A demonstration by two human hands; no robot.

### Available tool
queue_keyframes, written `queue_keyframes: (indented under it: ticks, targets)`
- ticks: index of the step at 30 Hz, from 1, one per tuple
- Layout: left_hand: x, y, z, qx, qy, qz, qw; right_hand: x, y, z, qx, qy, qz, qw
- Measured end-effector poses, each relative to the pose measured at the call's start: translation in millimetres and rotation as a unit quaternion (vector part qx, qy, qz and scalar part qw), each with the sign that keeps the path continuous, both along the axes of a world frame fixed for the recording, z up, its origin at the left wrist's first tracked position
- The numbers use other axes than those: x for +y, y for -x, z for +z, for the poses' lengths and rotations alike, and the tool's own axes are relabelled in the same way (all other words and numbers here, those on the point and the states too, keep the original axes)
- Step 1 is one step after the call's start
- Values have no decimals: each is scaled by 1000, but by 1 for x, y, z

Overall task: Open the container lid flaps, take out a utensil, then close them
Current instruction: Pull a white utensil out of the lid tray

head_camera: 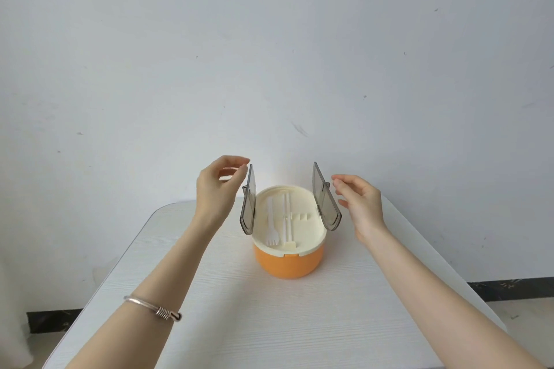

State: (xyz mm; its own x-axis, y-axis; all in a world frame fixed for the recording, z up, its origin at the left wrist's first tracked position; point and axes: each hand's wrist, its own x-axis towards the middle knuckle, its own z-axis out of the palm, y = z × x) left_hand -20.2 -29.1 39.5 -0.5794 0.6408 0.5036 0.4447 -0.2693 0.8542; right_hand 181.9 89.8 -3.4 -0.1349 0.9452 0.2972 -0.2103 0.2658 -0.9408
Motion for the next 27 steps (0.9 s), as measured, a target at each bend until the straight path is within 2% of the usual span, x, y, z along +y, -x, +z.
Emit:
queue_keyframes:
  ticks: [4, 9, 17, 27]
  targets:
    - [13, -19, 30, 111, 94, -38, 989, 1, 2, 4, -23, -8, 8, 1000]
    - [43, -37, 42, 159, 257, -73, 950, 3, 6, 1, -58, 3, 20, 998]
    - [83, -49, 24, 251, 424, 1, 870, 3, 5, -2, -76, -7, 15, 997]
    - [89, -52, 8, 241, 533, 43, 810, 5, 3, -3, -70, 14, 28, 997]
